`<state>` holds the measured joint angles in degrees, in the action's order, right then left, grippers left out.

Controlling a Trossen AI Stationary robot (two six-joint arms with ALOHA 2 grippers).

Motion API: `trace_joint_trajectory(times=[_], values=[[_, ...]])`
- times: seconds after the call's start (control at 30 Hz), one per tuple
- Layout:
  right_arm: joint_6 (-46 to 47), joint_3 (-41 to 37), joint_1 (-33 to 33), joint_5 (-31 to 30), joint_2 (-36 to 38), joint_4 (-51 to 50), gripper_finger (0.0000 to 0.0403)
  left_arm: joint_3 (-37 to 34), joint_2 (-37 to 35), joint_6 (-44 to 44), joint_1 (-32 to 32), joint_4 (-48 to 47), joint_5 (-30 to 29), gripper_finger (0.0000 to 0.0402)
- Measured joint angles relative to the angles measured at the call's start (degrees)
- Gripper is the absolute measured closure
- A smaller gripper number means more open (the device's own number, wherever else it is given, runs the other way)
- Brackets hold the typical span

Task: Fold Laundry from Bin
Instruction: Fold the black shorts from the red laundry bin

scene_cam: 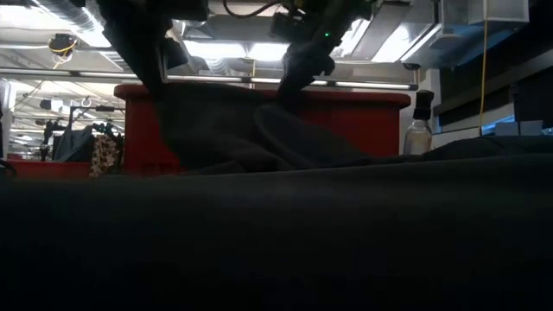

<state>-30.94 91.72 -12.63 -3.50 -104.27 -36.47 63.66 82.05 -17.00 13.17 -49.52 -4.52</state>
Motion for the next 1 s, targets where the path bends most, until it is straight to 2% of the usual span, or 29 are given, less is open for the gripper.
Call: trace_joint_trajectory(times=[0.2, 0.27, 0.6, 0.8, 1.0], values=[[-0.78, 0.05, -0.20, 5.92, -0.43, 2.65, 0.0403, 0.00, -0.05, -8.20, 0.13, 3.90, 3.65, 0.0401], [-1.08, 0.06, 0.14, 7.24, -0.80, 2.18, 0.0403, 0.00, -0.05, -8.38, 0.17, 4.03, 4.05, 0.0401], [-1.03, 0.07, 0.18, 6.36, -1.07, 1.68, 0.0403, -0.02, 0.17, -7.93, 0.17, 3.61, 3.20, 0.0401], [-0.98, 0.07, 0.18, 6.53, -1.07, 1.66, 0.0402, -0.02, 0.17, -8.17, 0.17, 1.96, 4.46, 0.0380], [-0.98, 0.09, 0.29, 4.99, -2.63, 2.80, 0.0402, -0.07, 0.19, -12.00, 0.17, -1.84, 0.97, 0.0393]])
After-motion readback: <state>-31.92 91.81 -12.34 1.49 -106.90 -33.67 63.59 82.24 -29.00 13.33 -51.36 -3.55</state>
